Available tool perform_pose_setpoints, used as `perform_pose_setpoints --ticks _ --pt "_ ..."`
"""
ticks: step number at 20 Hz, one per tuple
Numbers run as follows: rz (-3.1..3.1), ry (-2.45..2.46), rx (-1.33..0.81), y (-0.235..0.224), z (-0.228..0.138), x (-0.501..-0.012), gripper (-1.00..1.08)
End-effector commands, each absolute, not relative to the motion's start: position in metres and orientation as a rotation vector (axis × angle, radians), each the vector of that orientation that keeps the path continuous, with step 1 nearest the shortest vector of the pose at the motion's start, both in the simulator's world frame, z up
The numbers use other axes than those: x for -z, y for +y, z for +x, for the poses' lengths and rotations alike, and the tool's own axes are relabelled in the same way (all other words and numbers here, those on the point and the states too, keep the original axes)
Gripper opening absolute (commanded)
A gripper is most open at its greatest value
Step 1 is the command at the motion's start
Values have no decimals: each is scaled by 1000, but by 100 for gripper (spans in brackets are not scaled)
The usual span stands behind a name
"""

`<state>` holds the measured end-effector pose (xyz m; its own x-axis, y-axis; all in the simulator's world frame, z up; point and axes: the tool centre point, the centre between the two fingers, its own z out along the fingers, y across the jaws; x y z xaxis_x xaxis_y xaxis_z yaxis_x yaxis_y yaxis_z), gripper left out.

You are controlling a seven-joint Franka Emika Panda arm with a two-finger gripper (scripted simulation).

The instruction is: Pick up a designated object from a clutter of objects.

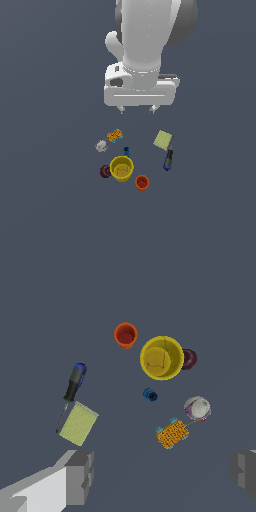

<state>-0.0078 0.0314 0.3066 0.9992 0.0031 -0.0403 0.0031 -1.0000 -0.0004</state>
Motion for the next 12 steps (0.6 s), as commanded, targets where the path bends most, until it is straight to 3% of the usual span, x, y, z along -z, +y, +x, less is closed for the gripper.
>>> perform_pose_setpoints --ticks 1,12 --pt "-3141 -5 -63 31 -8 -307 28" --pt "-3152 -25 -33 23 -4 -312 28"
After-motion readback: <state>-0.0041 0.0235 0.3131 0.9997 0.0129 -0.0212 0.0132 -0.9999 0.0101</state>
